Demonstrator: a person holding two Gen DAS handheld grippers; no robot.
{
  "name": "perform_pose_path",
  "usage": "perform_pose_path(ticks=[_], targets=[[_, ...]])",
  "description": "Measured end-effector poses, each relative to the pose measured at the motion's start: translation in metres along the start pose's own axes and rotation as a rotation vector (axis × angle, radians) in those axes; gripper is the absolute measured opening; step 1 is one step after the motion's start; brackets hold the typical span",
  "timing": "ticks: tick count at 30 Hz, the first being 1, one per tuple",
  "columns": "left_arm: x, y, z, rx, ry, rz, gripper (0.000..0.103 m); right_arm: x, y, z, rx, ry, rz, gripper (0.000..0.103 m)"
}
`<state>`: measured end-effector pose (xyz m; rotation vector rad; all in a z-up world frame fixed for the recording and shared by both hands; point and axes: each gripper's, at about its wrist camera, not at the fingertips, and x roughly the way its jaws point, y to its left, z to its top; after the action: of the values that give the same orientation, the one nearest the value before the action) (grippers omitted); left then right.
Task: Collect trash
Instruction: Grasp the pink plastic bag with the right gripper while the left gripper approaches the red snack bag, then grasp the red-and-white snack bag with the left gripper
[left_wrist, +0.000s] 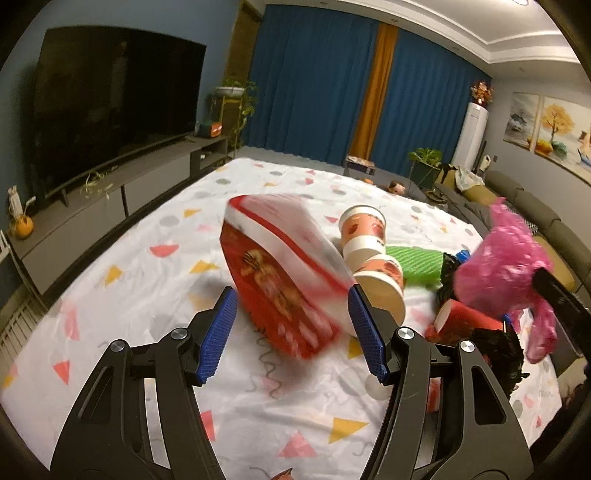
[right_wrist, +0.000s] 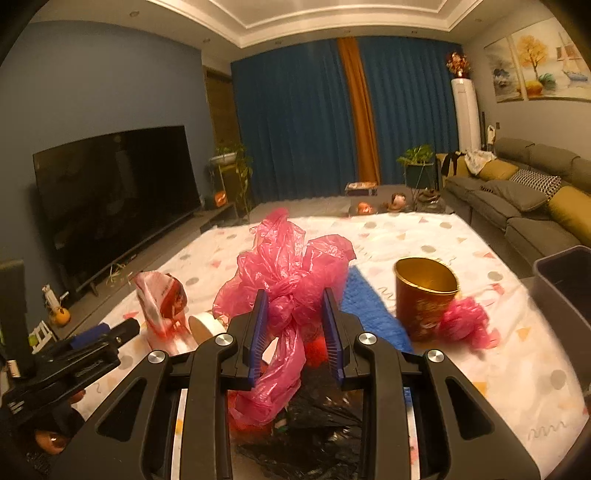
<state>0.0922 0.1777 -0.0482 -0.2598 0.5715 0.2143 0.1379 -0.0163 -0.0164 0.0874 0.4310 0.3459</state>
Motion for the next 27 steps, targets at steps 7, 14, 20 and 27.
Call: perform_pose_path(ticks=[7,14,20,27], targets=[[0.01,0.015,0.0,-0.04,0.033,0.03,0.066,-0.013,-0.004,-0.004,-0.005,-0.025,-0.015,0.03],[0.023,0.028,0.0,-0.079,0.071,0.064,0.066,-0.016,-0.007,-0.009,0.007,-0.008,-0.025,0.03],[0.032,0.034,-0.002,-0.099,0.103,0.048,0.045,-0.016,-0.006,-0.01,0.005,-0.001,-0.027,0.03],[0.034,0.034,-0.002,-0.094,0.114,0.03,0.016,-0.021,-0.008,-0.009,-0.003,-0.004,-0.028,0.03]])
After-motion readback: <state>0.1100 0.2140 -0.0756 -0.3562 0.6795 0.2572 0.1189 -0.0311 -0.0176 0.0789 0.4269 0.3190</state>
